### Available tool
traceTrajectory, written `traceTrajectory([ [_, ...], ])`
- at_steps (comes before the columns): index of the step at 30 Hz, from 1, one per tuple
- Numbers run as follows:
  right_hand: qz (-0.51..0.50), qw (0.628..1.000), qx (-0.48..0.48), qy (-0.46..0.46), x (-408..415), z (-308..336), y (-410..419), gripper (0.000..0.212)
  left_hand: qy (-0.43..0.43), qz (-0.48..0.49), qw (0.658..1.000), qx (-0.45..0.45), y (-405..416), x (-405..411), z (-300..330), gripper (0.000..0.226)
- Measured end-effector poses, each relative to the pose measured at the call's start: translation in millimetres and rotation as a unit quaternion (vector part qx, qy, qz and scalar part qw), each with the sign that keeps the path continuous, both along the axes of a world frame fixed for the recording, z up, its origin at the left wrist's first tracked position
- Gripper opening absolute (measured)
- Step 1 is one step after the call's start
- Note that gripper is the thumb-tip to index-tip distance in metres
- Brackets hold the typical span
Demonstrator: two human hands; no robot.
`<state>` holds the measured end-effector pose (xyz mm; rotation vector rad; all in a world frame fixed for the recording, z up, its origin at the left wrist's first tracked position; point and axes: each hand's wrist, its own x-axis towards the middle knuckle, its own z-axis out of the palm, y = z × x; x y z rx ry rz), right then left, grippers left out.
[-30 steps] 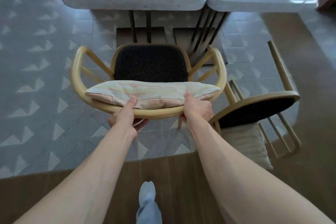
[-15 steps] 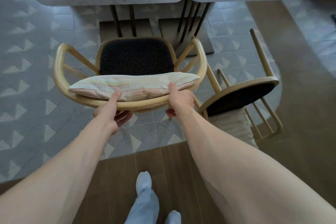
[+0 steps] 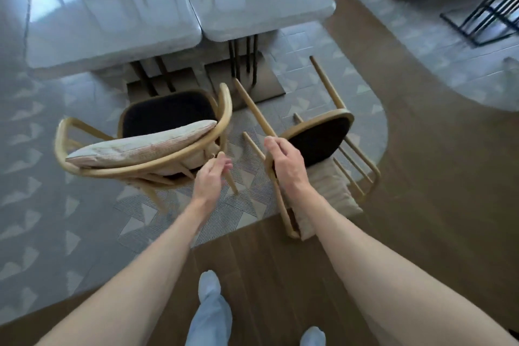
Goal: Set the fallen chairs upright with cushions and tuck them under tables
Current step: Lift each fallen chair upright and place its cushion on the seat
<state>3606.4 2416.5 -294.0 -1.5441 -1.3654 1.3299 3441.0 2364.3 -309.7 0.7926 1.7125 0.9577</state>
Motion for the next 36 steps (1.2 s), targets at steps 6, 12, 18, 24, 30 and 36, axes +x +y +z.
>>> traceTrajectory([
  [6, -0.014, 0.995, 0.087, 0.044, 148.2, 73.4, -13.3, 0.051, -0.028, -0.023, 0.986, 0.162, 17.7, 157.7, 99.3, 0.044],
  [12, -0.047, 0.992, 0.103, 0.048, 256.3, 122.6, -5.2, 0.044, -0.021, -0.060, 0.977, 0.204, 11.6, 241.9, 142.0, 0.038],
  [18, -0.030, 0.993, 0.103, 0.046, 293.3, 137.3, 22.7, 0.039, -0.014, -0.036, 0.974, 0.224, 44.7, 265.2, 141.6, 0.038],
  [24, -0.012, 0.995, 0.077, 0.061, 312.5, 135.0, 63.4, 0.056, -0.048, 0.022, 0.977, 0.209, 99.0, 300.1, 122.2, 0.042],
  [30, 0.014, 0.997, 0.043, 0.055, 334.6, 126.5, 97.0, 0.048, -0.142, 0.096, 0.967, 0.190, 115.1, 329.1, 91.3, 0.044],
  [36, 0.084, 0.996, 0.023, 0.034, 322.1, 97.0, 124.1, 0.065, -0.125, 0.170, 0.966, 0.149, 100.9, 331.9, 72.7, 0.044],
])
